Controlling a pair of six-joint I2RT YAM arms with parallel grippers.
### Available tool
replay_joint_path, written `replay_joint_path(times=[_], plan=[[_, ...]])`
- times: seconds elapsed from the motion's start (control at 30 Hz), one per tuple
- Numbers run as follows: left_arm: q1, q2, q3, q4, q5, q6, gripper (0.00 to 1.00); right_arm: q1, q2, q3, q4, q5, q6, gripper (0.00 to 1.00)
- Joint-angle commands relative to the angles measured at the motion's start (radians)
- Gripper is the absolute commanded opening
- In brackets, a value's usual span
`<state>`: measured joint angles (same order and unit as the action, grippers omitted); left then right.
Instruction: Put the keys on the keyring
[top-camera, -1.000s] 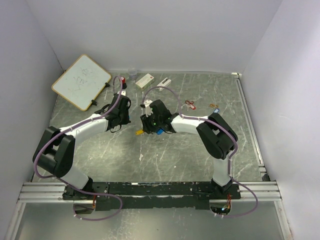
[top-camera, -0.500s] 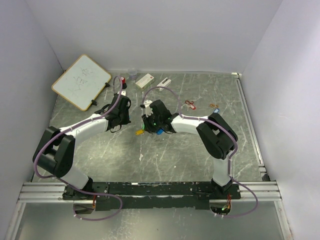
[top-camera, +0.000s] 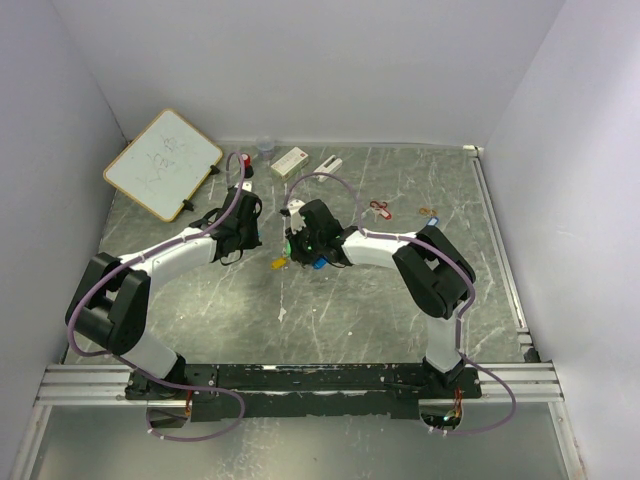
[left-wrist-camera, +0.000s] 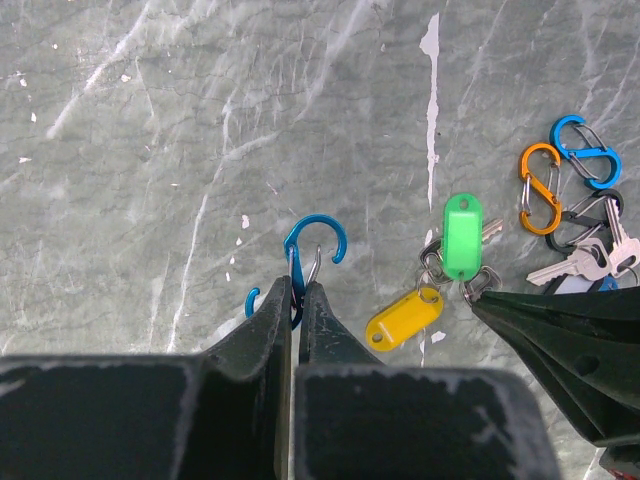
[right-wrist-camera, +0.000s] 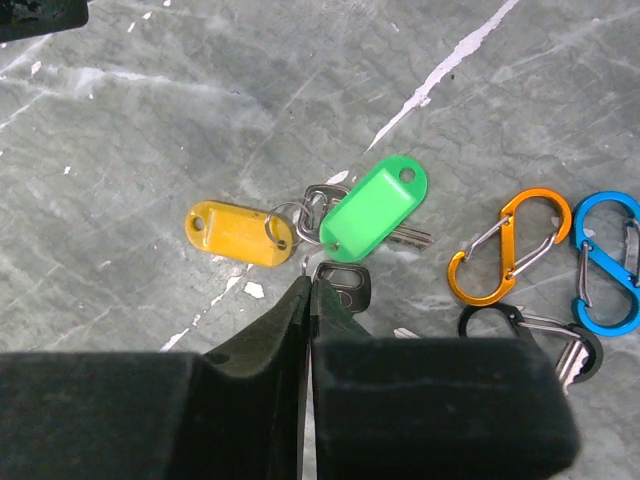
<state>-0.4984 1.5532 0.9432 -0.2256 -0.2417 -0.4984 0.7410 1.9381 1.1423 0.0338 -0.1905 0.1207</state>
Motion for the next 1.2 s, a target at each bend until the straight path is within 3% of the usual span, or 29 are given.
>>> replay_joint_path(times=[0.0, 0.4, 0.5, 0.63, 1.17], plan=[[0.009, -0.013, 0.013, 0.007, 0.009, -0.001, 0.07, 0.002, 0.0, 0.014, 0.023, 0.021, -0.015, 0.0], [0.009, -0.005, 0.031, 0.004, 0.019, -0.002, 0.07, 0.001, -0.07, -0.015, 0.043, 0.053, -0.031, 0.01], [0.009, -0.008, 0.03, 0.004, 0.016, -0.001, 0.07, 0.002, -0.068, -0.01, 0.027, 0.054, -0.04, 0.23], [0.009, -0.01, 0.027, 0.004, 0.016, -0.005, 0.07, 0.005, -0.057, 0.002, 0.004, 0.049, -0.051, 0.35], [0.01, -0.022, 0.016, 0.005, 0.004, -0.003, 0.07, 0.027, 0.01, 0.056, -0.026, 0.057, -0.061, 0.37]])
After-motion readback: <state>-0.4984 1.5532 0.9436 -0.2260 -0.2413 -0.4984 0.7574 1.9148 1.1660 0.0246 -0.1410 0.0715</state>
